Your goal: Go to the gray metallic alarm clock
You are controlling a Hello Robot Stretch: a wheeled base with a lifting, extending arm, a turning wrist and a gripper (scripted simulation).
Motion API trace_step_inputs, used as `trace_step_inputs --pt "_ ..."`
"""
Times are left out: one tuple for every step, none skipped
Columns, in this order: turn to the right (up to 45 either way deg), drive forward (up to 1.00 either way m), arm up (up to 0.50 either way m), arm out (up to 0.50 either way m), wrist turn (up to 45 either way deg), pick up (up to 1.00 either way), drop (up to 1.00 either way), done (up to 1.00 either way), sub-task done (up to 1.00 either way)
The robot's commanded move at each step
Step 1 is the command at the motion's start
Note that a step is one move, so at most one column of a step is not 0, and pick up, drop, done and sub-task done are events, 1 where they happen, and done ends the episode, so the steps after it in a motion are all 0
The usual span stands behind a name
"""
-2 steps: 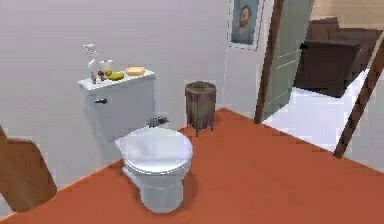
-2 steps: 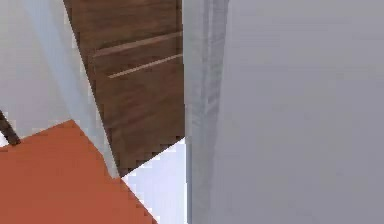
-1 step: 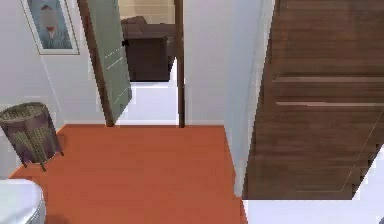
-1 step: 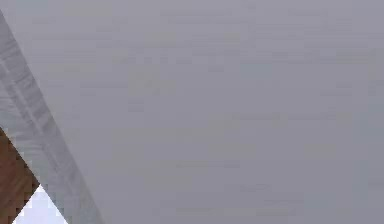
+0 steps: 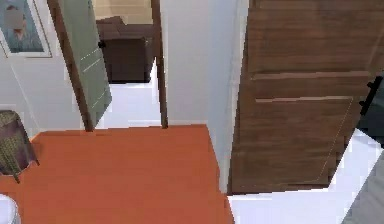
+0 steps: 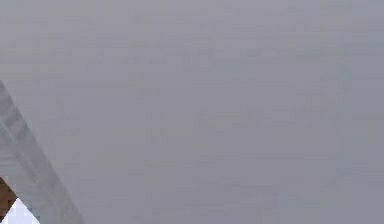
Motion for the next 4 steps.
trace_step_inputs --pt "0.0 0.45 0.00 0.00 0.0 0.00 0.00 0.00 0.00" --pt "45.0 0.00 0.00 0.00 0.0 0.00 0.00 0.00 0.00" --pt "9.0 0.00 0.00 0.00 0.0 0.00 0.00 0.00 0.00" --pt "0.0 0.30 0.00 0.00 0.0 0.00 0.00 0.00 0.00"
